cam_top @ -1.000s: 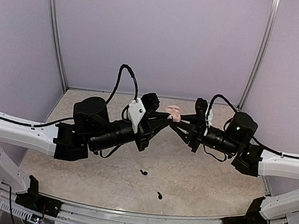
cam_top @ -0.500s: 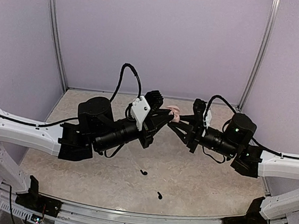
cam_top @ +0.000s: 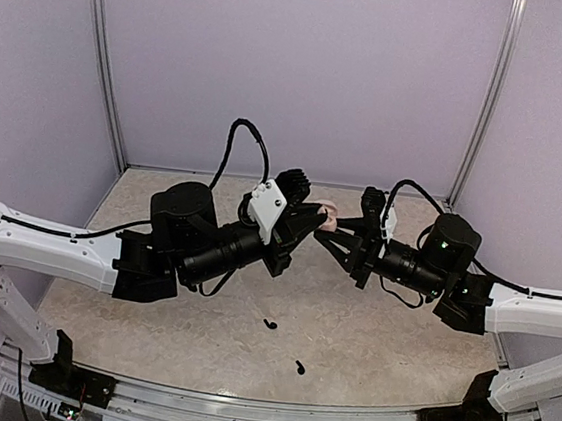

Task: Insert the wireless bluetooth earbuds into the charging case
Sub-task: Insert the right earbud into the right side groove of the charging case.

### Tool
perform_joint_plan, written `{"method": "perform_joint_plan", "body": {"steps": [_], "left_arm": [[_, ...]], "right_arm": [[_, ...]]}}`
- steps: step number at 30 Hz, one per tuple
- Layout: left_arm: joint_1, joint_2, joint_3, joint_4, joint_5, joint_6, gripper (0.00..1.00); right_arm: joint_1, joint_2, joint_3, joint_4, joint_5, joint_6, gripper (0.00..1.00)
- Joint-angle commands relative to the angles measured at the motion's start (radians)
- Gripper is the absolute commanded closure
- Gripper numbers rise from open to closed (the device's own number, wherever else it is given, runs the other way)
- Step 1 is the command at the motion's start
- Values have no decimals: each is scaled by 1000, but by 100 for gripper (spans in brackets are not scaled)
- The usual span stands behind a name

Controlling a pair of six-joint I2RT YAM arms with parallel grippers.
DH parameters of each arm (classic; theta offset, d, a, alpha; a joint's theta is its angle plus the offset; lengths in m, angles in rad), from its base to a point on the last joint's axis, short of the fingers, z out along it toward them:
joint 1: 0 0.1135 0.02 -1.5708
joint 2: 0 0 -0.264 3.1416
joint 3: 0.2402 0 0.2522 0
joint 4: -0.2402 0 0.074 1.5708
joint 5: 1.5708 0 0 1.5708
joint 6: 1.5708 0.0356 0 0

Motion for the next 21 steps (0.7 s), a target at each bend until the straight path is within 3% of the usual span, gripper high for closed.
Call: {"method": "perform_joint_plan", "body": {"steps": [1,21], "left_arm": [[-7,9,53,6,-9,17,89],[-8,47,72,-45,-68,42,89]], "right_arm": [[15,-7,18,1,10,-4,100],[15,-27,18,5,1,-4,100]]}}
